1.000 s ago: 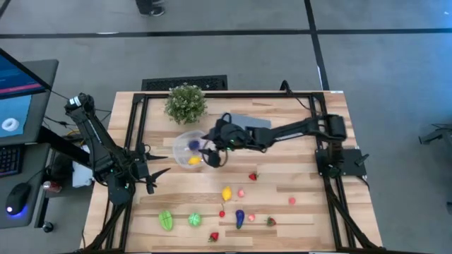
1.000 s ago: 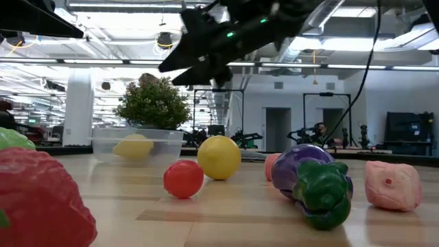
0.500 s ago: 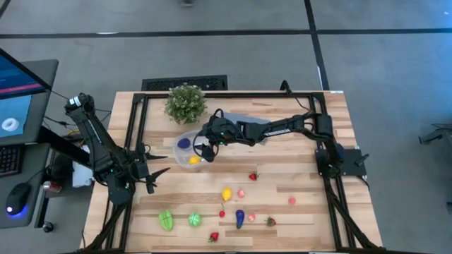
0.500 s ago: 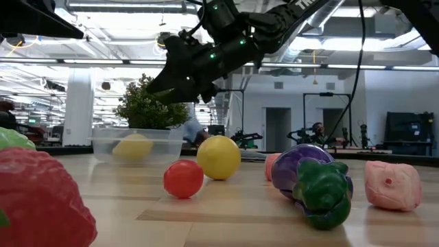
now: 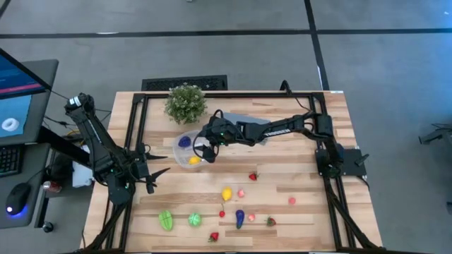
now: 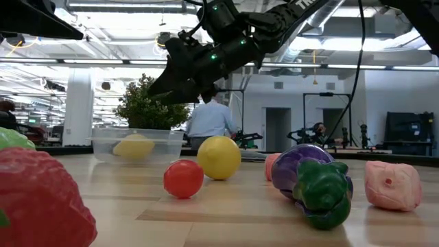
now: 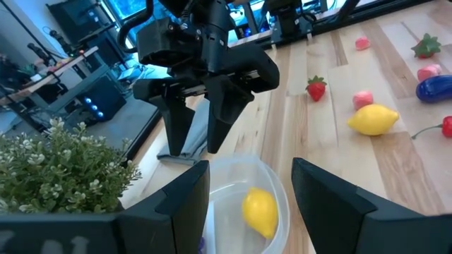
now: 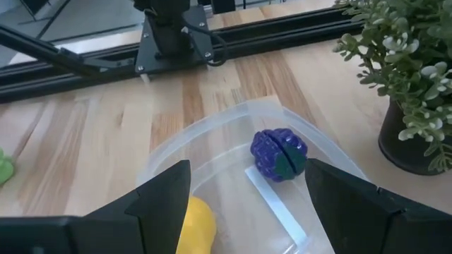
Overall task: Pick and placing Produce into tupperware
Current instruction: Put the top strawberry into the transparent bin
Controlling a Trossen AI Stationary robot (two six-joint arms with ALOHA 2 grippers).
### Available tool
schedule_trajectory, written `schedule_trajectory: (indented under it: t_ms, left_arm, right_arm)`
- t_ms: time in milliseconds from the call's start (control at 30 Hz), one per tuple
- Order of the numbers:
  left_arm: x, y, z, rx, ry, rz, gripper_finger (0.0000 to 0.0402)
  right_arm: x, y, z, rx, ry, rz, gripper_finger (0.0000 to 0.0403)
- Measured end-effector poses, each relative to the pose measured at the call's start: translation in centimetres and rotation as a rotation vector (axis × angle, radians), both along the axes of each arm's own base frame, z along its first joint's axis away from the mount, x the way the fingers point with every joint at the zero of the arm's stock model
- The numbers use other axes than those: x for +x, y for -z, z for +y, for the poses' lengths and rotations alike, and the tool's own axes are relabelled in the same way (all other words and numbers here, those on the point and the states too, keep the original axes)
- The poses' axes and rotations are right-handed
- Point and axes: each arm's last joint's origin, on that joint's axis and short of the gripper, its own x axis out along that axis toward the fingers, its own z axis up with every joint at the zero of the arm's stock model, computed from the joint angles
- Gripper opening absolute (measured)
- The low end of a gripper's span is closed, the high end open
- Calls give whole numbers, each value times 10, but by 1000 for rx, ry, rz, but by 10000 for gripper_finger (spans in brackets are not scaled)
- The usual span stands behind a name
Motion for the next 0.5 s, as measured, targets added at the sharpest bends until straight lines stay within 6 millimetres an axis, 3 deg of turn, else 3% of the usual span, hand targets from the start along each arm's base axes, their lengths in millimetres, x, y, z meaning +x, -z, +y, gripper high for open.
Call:
schedule_trajectory:
  t_ms: [500]
  left_arm:
    - [0,0,0,-18,-5,-5,192]
  right_arm:
    - [-6,9,11,-78,-78,121,301]
